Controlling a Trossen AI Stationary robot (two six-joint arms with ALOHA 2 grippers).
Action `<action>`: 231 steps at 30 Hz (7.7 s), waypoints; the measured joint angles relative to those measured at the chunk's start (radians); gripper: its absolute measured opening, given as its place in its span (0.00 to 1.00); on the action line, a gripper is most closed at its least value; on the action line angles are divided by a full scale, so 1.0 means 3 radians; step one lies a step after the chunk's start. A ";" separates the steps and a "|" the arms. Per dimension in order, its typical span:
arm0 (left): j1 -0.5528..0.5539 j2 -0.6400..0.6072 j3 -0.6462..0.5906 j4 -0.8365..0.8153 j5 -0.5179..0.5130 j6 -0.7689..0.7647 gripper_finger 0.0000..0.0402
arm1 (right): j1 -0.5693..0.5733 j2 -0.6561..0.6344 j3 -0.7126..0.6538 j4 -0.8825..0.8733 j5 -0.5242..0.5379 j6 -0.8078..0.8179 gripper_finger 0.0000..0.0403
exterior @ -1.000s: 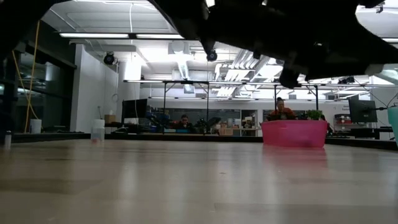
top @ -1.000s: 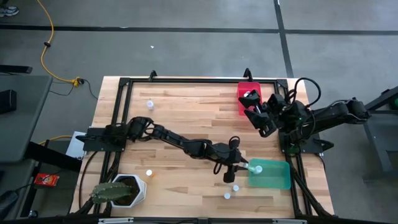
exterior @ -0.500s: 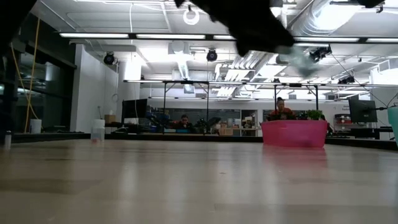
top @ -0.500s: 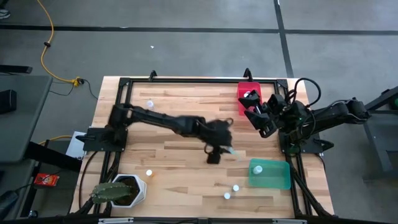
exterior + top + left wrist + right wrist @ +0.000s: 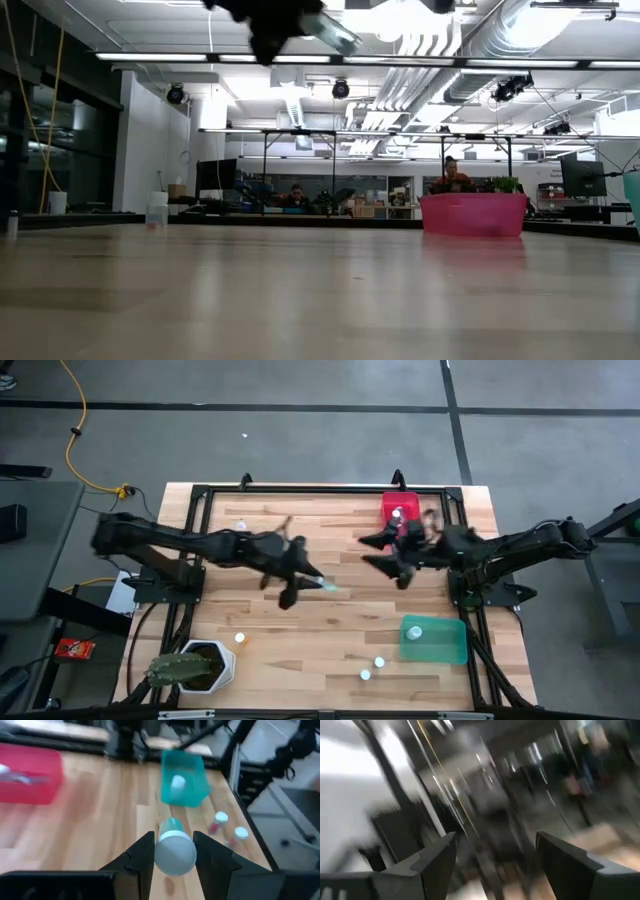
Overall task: Pick and place medicine bottles into bin by pill shape (circle, oval)
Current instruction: Put the green tablet bottle into the green bin
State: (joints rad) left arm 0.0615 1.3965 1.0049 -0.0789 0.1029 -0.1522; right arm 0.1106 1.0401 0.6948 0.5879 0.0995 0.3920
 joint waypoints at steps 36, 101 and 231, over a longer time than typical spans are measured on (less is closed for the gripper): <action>-0.0146 -0.0108 -0.0269 0.0504 -0.0642 -0.0017 0.28 | 0.0001 0.1548 0.1507 -0.2696 -0.0029 -0.0489 0.60; 0.0083 -0.1506 -0.0517 0.0358 -0.0502 0.0014 0.53 | 0.0109 0.0444 0.1027 -0.3768 0.0021 -0.0005 0.29; -0.0033 -0.1840 -0.1494 0.1798 -0.1128 -0.0268 0.53 | 0.0325 0.2416 0.1885 -0.4899 -0.0246 0.0560 0.20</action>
State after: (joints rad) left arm 0.0517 0.8444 0.5568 0.4606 -0.2354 -0.2325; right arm 0.2080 1.7650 1.2602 -0.8817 0.0257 0.5600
